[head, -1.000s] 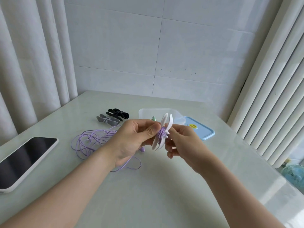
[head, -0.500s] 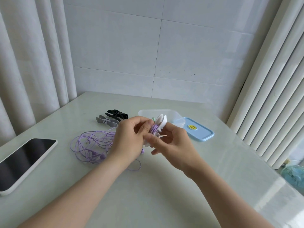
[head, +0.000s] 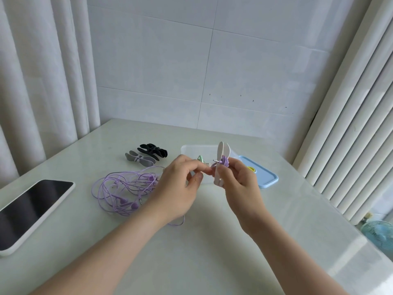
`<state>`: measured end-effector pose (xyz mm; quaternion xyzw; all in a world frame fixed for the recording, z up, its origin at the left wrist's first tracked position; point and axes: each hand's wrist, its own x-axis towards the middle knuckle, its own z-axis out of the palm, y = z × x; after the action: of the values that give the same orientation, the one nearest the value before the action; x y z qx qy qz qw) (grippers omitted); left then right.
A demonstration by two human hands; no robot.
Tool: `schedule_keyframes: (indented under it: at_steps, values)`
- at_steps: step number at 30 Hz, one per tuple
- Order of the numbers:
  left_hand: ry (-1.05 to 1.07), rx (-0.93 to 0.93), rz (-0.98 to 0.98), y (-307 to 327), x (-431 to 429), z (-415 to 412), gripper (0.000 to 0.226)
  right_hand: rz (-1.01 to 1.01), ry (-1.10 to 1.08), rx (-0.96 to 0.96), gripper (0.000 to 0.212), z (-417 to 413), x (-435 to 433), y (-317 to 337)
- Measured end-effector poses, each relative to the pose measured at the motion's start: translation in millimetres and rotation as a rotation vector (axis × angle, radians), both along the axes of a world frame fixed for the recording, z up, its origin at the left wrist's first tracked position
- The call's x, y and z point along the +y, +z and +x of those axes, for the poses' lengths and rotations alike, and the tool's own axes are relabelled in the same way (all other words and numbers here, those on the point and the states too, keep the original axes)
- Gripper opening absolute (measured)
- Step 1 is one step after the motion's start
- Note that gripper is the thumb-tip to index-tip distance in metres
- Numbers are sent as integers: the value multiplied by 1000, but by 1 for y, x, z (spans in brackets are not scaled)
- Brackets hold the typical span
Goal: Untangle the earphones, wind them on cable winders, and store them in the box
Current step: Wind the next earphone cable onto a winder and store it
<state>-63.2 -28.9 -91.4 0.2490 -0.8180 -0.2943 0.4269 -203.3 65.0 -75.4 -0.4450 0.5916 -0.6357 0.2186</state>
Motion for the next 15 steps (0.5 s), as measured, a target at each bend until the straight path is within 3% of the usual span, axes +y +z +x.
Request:
schedule_keyframes:
  at_steps: [5,10,15]
  values:
    - [186,-111,-258,-11,-5,3,38,47,-43,84,33,-4,-1,3]
    - [246,-417,-238,-17,-5,0,63,-86,-91,20,14,0,-4,10]
    - [192,-271,-165,-19,-12,-1,59,-89,-251,352,13,-7,-25,22]
